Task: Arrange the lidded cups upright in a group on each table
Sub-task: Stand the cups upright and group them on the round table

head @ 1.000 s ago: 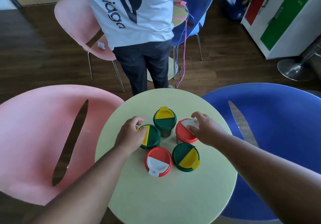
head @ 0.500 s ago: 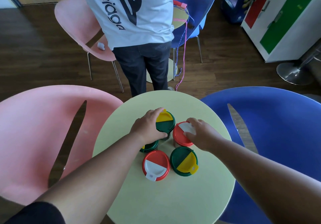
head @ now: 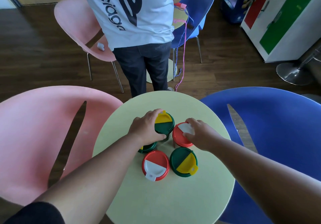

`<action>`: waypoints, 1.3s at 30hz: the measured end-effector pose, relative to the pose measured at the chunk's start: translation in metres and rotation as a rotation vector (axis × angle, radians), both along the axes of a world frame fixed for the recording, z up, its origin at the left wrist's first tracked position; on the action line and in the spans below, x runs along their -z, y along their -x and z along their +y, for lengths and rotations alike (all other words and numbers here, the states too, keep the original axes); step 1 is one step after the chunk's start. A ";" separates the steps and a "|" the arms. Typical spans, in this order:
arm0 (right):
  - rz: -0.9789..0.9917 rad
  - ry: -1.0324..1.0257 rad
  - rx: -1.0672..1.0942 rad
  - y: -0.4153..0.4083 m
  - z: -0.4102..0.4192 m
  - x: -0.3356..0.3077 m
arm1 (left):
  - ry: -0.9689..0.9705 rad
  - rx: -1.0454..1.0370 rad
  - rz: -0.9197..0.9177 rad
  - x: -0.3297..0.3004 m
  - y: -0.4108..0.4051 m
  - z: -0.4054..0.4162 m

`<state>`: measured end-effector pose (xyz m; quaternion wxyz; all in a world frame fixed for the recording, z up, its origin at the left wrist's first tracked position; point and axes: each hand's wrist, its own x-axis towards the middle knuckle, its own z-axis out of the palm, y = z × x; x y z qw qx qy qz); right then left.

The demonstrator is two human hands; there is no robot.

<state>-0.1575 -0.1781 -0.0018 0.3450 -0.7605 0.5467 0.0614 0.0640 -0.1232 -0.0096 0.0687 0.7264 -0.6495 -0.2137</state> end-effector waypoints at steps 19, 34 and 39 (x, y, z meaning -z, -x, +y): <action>-0.001 -0.019 0.004 0.005 0.005 -0.001 | 0.079 -0.312 0.184 0.013 -0.023 0.061; -0.068 0.067 0.123 0.038 0.069 -0.009 | 0.372 -0.106 -0.007 0.005 0.019 0.130; 0.042 -0.185 0.163 0.040 0.078 0.005 | 0.214 -0.140 0.061 0.019 0.034 0.148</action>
